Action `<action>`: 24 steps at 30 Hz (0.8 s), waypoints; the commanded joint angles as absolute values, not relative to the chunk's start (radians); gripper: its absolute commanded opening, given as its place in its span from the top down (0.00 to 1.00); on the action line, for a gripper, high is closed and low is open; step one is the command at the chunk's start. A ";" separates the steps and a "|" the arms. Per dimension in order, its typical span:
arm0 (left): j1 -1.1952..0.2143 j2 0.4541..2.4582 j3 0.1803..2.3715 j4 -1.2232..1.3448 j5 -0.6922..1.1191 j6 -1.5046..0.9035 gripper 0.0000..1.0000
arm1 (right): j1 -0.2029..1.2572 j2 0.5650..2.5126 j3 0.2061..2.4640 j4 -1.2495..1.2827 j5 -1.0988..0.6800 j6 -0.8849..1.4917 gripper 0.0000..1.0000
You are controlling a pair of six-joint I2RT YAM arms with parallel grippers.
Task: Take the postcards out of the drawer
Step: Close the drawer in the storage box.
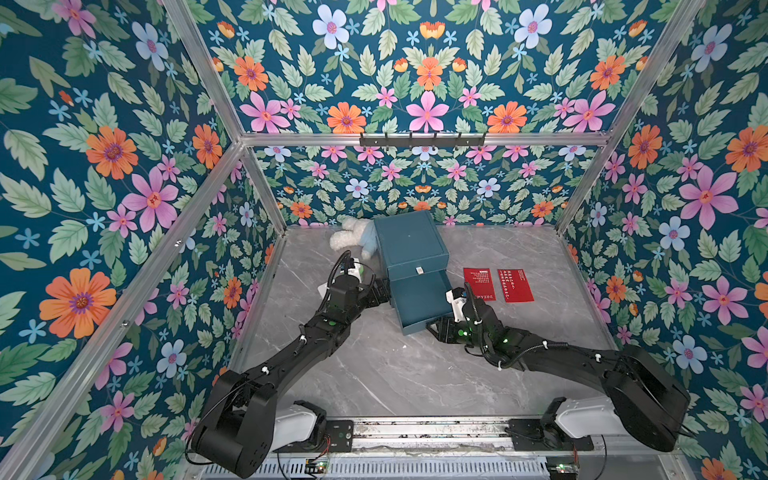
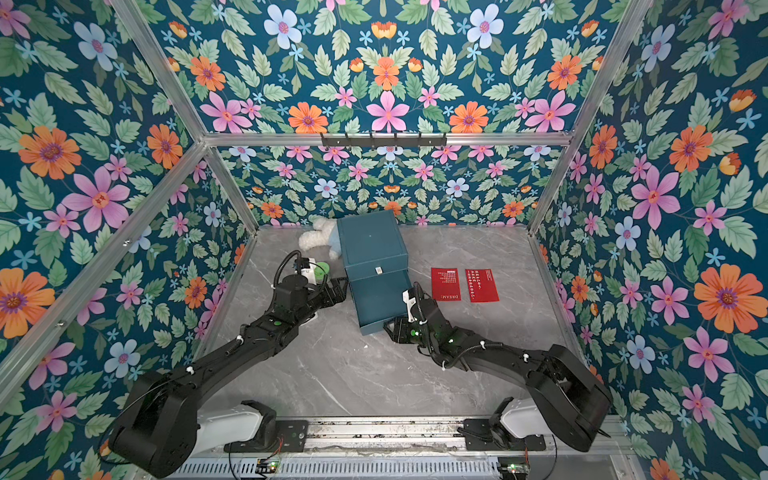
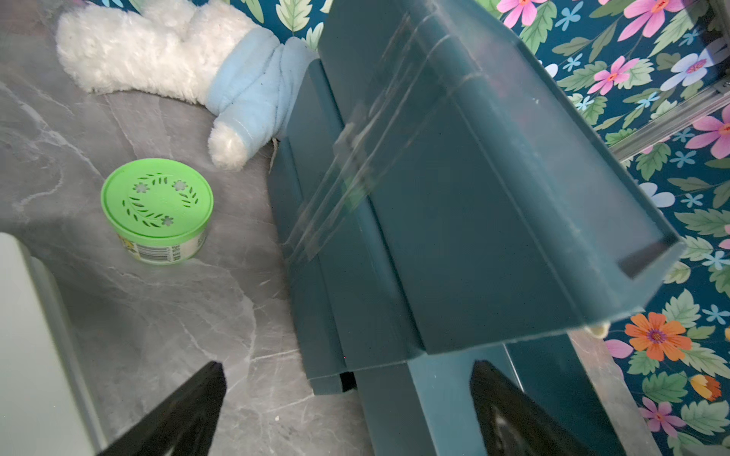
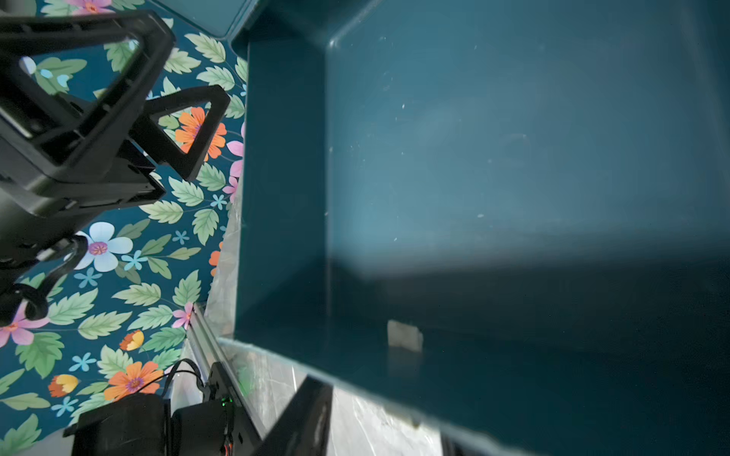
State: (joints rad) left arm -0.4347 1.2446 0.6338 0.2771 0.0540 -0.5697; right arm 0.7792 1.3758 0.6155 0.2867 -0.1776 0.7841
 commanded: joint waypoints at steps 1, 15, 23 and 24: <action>-0.425 1.237 0.630 0.292 0.049 -0.560 0.00 | 0.781 1.401 0.626 0.390 -0.170 0.820 0.66; -0.416 1.256 0.622 0.321 0.061 -0.560 0.00 | 0.781 1.433 0.681 0.404 -0.089 0.768 0.92; -0.414 1.247 0.617 0.318 0.066 -0.565 0.00 | 0.779 1.547 0.813 0.413 -0.035 0.711 0.90; -0.414 1.241 0.612 0.317 0.063 -0.564 0.00 | 0.778 1.567 0.826 0.429 -0.037 0.706 0.90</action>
State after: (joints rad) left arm -0.4171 1.2541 0.6159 0.2974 0.0666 -0.5701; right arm 0.7807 1.5349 0.7967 0.3553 -0.0746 0.7395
